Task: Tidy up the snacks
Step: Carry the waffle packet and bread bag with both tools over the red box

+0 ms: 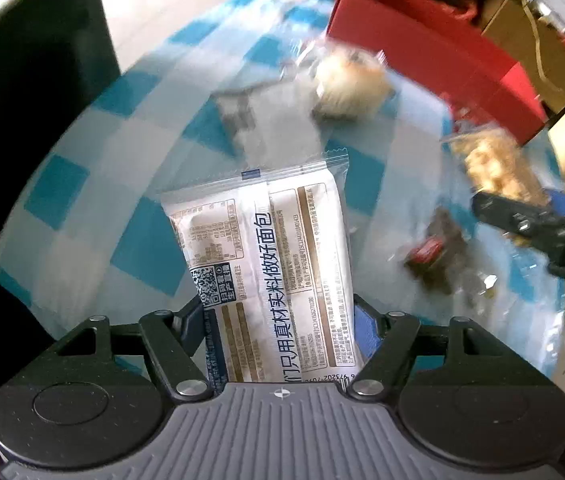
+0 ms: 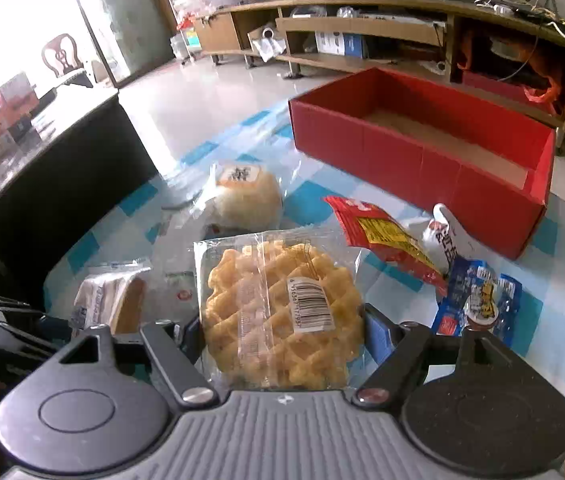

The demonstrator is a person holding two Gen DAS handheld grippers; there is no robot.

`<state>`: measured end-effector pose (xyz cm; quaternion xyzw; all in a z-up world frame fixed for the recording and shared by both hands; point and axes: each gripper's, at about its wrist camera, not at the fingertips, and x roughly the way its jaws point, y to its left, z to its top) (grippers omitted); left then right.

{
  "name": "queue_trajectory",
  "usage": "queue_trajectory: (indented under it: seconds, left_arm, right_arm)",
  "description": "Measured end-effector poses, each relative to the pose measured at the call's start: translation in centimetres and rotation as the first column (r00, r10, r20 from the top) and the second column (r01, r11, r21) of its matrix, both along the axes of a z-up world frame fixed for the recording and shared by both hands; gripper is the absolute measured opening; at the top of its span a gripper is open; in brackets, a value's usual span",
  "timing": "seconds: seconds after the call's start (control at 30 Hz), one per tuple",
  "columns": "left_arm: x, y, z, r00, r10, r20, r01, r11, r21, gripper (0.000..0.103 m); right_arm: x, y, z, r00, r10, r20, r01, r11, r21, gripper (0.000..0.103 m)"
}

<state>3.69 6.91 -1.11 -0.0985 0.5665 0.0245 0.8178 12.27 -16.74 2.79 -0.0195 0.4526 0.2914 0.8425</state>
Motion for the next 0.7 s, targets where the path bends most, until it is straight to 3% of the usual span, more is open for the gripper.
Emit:
queue_trajectory:
  seconds: [0.3, 0.53, 0.7]
  left_arm:
    - [1.4, -2.0, 4.8, 0.988, -0.059, 0.142, 0.064, 0.997, -0.035, 0.077]
    - [3.6, -3.1, 5.2, 0.979, -0.083, 0.184, 0.093, 0.995, -0.047, 0.077]
    - [5.7, -3.5, 5.7, 0.972, -0.107, 0.209, 0.118, 0.992, -0.039, 0.077]
  right_arm:
    - [0.3, -1.5, 2.5, 0.999, -0.028, 0.029, 0.025, 0.995, 0.100, 0.075]
    - [0.9, -2.8, 2.6, 0.998, -0.053, -0.024, 0.057, 0.984, 0.170, 0.075]
    - [2.0, -3.9, 3.6, 0.994, -0.105, -0.006, 0.104, 0.972, 0.213, 0.075]
